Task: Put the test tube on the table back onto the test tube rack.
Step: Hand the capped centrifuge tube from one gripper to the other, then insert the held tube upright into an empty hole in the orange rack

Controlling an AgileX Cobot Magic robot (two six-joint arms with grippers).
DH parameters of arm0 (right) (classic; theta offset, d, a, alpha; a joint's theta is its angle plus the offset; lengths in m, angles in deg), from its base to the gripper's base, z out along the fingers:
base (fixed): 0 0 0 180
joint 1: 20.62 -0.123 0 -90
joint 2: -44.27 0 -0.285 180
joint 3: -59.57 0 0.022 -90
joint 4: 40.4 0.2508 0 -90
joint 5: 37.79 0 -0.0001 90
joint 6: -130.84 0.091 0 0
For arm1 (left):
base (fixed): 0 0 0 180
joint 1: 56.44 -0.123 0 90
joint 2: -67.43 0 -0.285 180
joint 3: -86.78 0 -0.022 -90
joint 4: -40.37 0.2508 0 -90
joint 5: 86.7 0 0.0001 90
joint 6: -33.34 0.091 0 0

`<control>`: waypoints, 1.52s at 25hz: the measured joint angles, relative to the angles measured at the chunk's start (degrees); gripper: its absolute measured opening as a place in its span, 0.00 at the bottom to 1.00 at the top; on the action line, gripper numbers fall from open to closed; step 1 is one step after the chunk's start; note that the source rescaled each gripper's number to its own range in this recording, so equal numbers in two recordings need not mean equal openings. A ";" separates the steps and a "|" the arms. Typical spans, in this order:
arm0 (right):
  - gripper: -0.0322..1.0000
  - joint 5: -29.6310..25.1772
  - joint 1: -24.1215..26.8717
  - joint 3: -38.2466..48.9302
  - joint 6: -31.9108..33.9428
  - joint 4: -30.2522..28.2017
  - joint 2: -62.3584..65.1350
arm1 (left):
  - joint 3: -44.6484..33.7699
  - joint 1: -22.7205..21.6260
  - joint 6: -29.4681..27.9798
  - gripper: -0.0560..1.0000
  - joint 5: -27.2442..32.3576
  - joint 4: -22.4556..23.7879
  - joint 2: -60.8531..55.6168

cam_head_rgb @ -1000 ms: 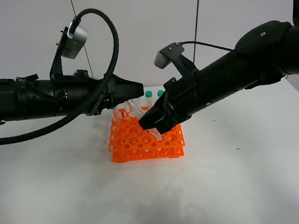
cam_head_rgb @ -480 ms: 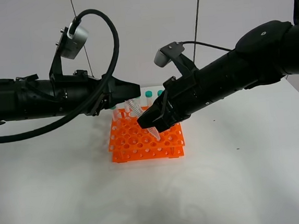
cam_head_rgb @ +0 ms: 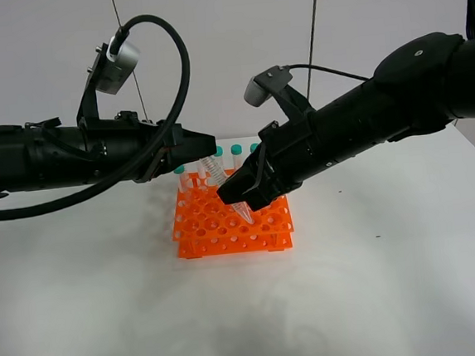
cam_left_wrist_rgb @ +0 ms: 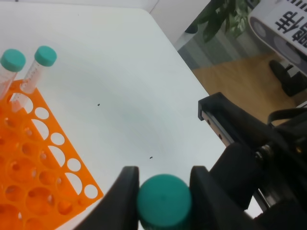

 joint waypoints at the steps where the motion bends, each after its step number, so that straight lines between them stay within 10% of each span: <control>1: 0.21 0.91 0.00 0.00 0.00 0.00 0.00 | 0.00 0.00 0.00 0.07 0.19 0.05 0.00; 5: 0.82 2.66 0.00 -0.11 0.26 -0.09 0.00 | 0.00 0.00 0.00 0.07 0.99 0.05 0.00; 8: 0.96 1.79 0.00 -1.44 4.05 -2.43 0.21 | 0.00 0.00 0.00 0.07 1.11 0.05 0.00; 24: 1.00 -16.45 0.57 -17.77 57.59 -57.25 5.90 | 0.00 0.00 0.00 0.07 1.33 0.10 0.00; 38: 1.00 -21.99 28.05 -17.77 59.34 -60.08 5.85 | 0.00 0.00 0.00 0.07 1.33 0.10 0.00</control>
